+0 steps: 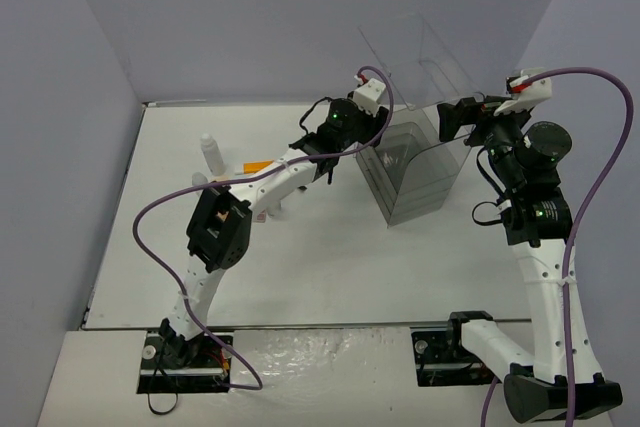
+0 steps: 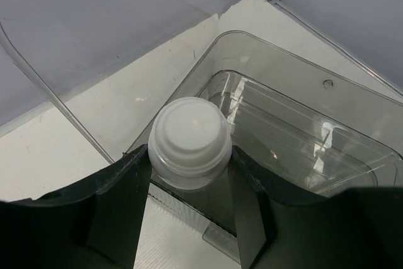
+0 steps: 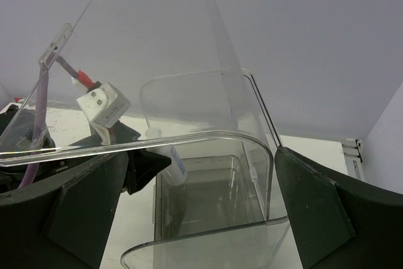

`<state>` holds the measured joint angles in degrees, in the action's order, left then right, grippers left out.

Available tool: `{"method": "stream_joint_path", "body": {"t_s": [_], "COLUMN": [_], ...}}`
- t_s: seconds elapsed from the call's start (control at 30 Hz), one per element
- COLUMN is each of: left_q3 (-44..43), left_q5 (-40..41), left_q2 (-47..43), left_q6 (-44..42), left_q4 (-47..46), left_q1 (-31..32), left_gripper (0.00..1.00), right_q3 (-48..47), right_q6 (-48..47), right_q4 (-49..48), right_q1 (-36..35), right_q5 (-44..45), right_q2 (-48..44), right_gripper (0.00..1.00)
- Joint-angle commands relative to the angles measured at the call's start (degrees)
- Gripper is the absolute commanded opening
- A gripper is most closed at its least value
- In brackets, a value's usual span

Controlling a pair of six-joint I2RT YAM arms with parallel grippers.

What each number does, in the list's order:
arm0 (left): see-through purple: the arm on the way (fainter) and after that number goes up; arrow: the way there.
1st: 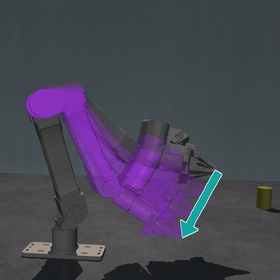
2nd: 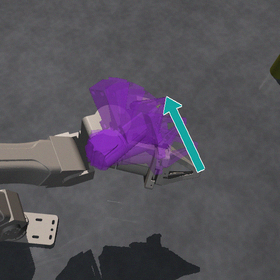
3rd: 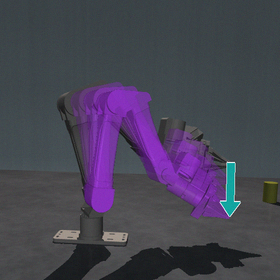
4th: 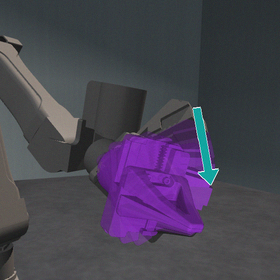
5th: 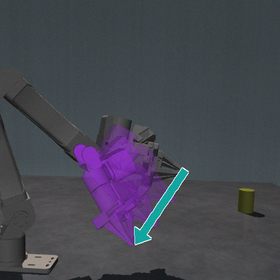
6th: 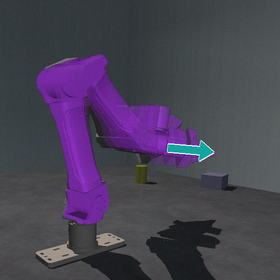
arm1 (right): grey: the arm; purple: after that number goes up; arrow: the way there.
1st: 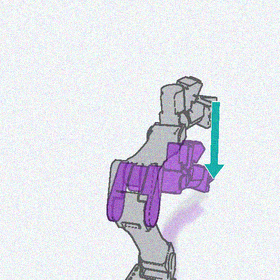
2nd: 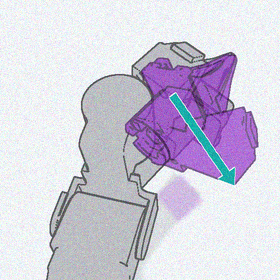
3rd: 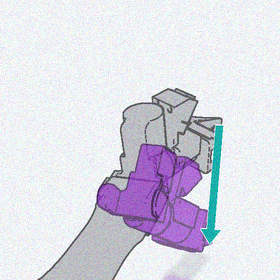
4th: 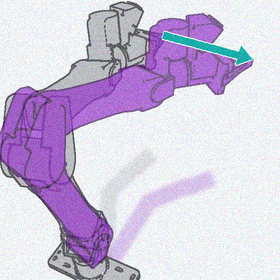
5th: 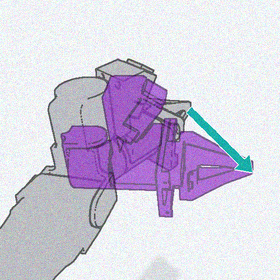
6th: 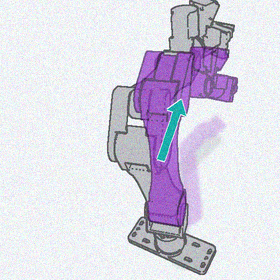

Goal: Organize the makeup

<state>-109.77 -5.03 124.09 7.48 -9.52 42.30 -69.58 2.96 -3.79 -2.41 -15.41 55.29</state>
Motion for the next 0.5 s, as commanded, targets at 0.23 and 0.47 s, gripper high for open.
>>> {"method": "stream_joint_path", "body": {"t_s": [0.23,0.47], "left_q3": [-6.03,-3.38], "left_q5": [-0.15,-0.07], "left_q2": [-3.14,-6.07], "left_q6": [0.90,2.13], "left_q4": [-4.33,-5.48], "left_q1": [0.32,0.41], "left_gripper": [0.64,0.71], "right_q3": [-1.30,-1.26], "right_q6": [0.20,0.12], "right_q4": [-7.02,-7.02], "right_q1": [-0.58,-0.58], "right_q5": [0.69,0.71], "right_q2": [-0.05,-0.12], "right_gripper": [1.00,1.00]}}
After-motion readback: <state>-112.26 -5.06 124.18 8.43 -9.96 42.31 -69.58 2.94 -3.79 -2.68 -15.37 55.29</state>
